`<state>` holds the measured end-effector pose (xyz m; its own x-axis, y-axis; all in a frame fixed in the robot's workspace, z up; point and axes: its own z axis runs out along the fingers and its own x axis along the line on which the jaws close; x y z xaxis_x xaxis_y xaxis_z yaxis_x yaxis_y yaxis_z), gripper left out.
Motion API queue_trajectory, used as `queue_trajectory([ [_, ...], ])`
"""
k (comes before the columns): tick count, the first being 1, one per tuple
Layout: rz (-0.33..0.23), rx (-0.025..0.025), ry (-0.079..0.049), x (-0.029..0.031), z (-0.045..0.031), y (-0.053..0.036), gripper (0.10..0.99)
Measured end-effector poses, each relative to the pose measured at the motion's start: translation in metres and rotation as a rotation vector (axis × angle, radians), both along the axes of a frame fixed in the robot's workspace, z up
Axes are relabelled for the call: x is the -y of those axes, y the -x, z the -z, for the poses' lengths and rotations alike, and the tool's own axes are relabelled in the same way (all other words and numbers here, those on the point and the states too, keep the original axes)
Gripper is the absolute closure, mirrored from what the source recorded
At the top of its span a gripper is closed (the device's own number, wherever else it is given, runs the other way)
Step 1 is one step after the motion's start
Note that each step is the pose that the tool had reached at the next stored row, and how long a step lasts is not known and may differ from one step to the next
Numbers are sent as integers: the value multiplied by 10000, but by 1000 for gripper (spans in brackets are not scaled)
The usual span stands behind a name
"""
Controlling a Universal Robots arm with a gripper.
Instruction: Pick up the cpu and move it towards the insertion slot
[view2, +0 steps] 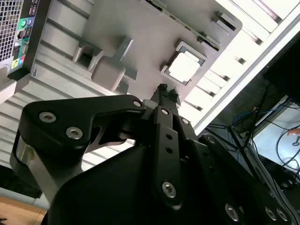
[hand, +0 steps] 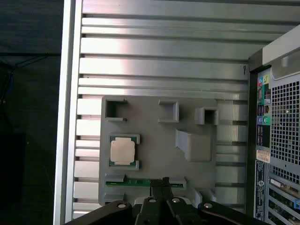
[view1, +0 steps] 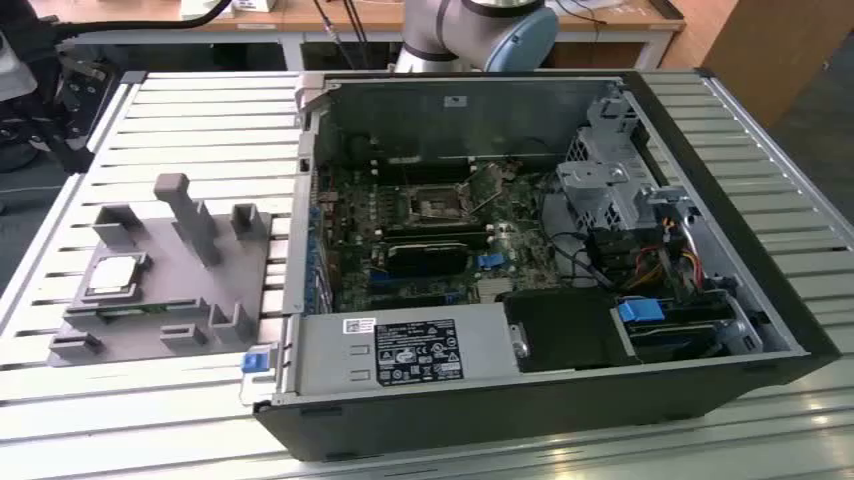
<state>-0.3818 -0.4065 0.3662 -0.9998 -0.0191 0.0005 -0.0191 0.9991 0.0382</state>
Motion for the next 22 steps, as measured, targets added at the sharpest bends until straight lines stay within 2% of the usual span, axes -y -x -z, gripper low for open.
queue_trajectory([
  [10, 0, 0, 0, 0, 1, 15, 980],
  [22, -1, 0, -1, 0, 8, 95, 980],
])
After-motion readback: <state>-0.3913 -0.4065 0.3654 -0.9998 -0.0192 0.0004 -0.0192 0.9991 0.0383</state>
